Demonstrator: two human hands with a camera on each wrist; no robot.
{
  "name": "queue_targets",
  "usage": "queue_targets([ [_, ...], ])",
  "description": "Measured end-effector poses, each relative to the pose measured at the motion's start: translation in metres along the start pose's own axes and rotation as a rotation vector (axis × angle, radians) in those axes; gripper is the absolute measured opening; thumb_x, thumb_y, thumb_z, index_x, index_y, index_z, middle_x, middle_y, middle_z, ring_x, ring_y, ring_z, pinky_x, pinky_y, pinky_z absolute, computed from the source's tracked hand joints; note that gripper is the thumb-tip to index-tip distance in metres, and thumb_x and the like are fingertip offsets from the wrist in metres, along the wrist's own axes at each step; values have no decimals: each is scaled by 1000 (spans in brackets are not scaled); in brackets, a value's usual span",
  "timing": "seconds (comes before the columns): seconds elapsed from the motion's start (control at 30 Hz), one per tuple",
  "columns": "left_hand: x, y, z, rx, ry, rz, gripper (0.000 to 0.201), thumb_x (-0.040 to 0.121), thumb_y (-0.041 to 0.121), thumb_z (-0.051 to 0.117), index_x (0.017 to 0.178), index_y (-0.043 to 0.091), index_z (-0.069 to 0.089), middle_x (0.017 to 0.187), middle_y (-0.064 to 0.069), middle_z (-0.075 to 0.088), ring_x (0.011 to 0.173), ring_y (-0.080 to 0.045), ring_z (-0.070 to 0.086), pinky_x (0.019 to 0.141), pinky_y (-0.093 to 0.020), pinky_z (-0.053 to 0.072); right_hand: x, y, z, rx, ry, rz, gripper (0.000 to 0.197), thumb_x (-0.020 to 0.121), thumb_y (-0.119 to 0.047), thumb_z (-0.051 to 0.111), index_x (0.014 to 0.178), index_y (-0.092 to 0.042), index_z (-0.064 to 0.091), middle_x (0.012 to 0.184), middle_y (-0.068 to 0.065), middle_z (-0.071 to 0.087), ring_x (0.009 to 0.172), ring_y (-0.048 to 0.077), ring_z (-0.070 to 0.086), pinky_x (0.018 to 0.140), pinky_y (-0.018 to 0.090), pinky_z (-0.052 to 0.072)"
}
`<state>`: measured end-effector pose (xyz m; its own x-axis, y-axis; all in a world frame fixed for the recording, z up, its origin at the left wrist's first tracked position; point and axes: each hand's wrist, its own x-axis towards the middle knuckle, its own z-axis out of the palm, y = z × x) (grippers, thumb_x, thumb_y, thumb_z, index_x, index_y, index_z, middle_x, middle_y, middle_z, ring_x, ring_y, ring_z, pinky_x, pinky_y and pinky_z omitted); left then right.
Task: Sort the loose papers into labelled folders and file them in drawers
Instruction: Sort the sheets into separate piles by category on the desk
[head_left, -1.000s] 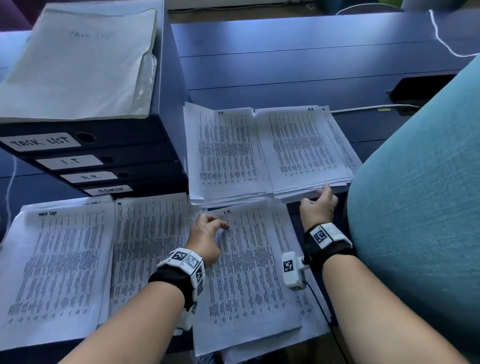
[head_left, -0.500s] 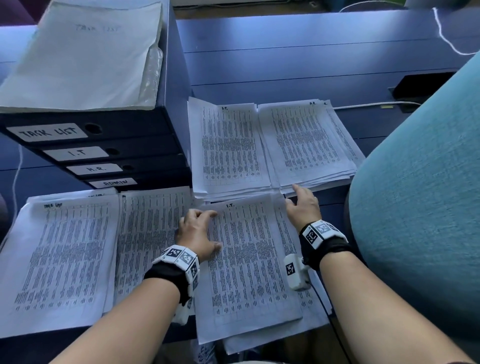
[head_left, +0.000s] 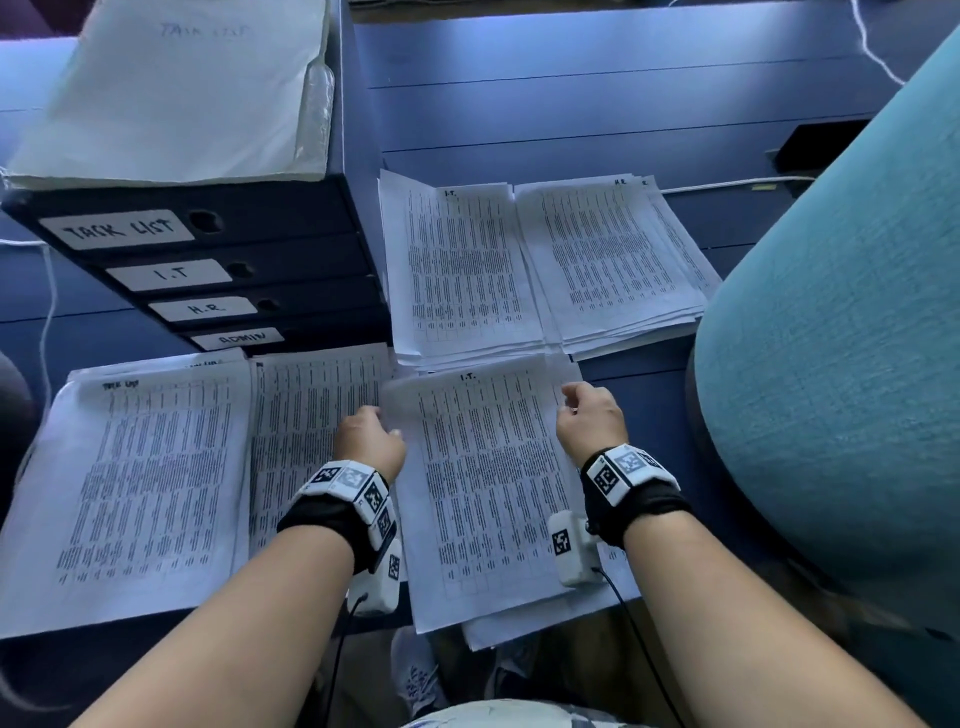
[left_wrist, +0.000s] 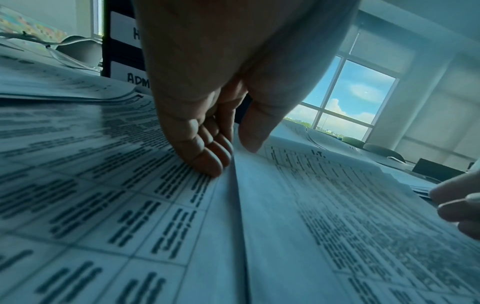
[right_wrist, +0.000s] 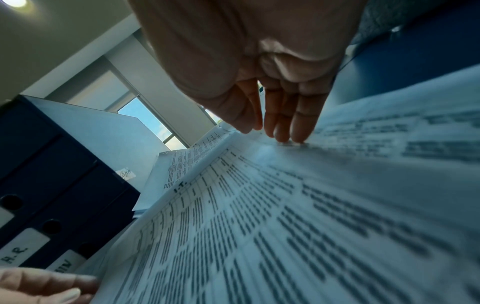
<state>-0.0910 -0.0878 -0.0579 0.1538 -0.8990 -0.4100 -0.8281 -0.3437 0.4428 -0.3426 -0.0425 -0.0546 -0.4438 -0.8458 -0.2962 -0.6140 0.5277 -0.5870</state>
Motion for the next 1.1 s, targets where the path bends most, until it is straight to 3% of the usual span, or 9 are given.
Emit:
queue_targets([
  [0.23, -13, -7, -3, -154, -52, 1, 32, 93, 15, 58, 123, 5, 61, 116, -7, 64, 112, -26, 59, 91, -28, 42, -20, 1, 11, 24, -27, 29, 41, 94, -11, 49, 134, -15, 51, 131, 10, 45, 109, 21, 54, 82, 19, 37],
  [0.37, -19, -14, 1, -284, -107, 43, 29, 89, 19, 65, 116, 10, 58, 107, -3, 64, 101, -24, 62, 91, -33, 50, -28, 5, 14, 72, -34, 1, 43, 92, -12, 54, 135, -14, 51, 130, 9, 46, 115, 19, 52, 100, 24, 39],
  [0.43, -24, -18, 4, -434, -151, 40, 19, 88, 10, 66, 104, 16, 60, 102, -4, 70, 95, -25, 67, 88, -43, 55, -31, 6, 15, 87, -41, -3, 44, 92, -13, 56, 135, -14, 51, 129, 9, 46, 113, 19, 54, 102, 27, 41],
  [0.6, -38, -22, -5, -718, -147, 54, 23, 79, -9, 71, 92, 9, 65, 96, -12, 72, 94, -31, 69, 82, -45, 57, -35, 10, 15, 157, 1, 44, 53, 91, -23, 60, 141, -16, 43, 132, 9, 41, 123, 24, 46, 108, 40, 38],
  [0.67, -39, -25, -10, -769, -153, 48, 21, 77, -8, 74, 89, 6, 64, 96, -14, 71, 93, -32, 69, 83, -47, 57, -37, 10, 11, 190, -13, 65, 49, 92, -26, 61, 137, -18, 45, 124, 6, 49, 117, 22, 51, 103, 38, 42],
  [0.8, -32, -35, -10, -724, -90, 9, 15, 79, 15, 79, 79, 18, 65, 88, -6, 73, 87, -29, 70, 81, -49, 57, -44, 9, 8, 283, 32, 46, 11, 91, -18, 62, 100, -20, 55, 84, -9, 58, 86, 15, 60, 78, 30, 50],
  [0.9, -27, -42, -9, -715, -44, -29, 14, 86, 13, 72, 76, 20, 65, 86, -3, 71, 90, -28, 68, 88, -49, 55, -44, 13, 10, 309, 105, 49, 9, 91, -16, 60, 83, -17, 56, 74, -5, 56, 71, 13, 53, 60, 20, 41],
  [1.0, -24, -49, -13, -731, -8, -59, 11, 85, 11, 72, 81, 18, 66, 89, -6, 71, 93, -31, 68, 88, -47, 55, -43, 17, 10, 352, 74, 38, 18, 91, -14, 58, 75, -18, 51, 69, -5, 51, 65, 11, 46, 58, 20, 38],
  [1.1, -22, -55, -20, -743, 8, -69, 15, 82, 12, 76, 76, 17, 63, 81, -7, 69, 83, -32, 67, 80, -46, 56, -45, 20, 8, 437, 14, 29, 20, 92, -12, 57, 74, -19, 52, 69, -4, 51, 64, 11, 45, 64, 26, 41],
])
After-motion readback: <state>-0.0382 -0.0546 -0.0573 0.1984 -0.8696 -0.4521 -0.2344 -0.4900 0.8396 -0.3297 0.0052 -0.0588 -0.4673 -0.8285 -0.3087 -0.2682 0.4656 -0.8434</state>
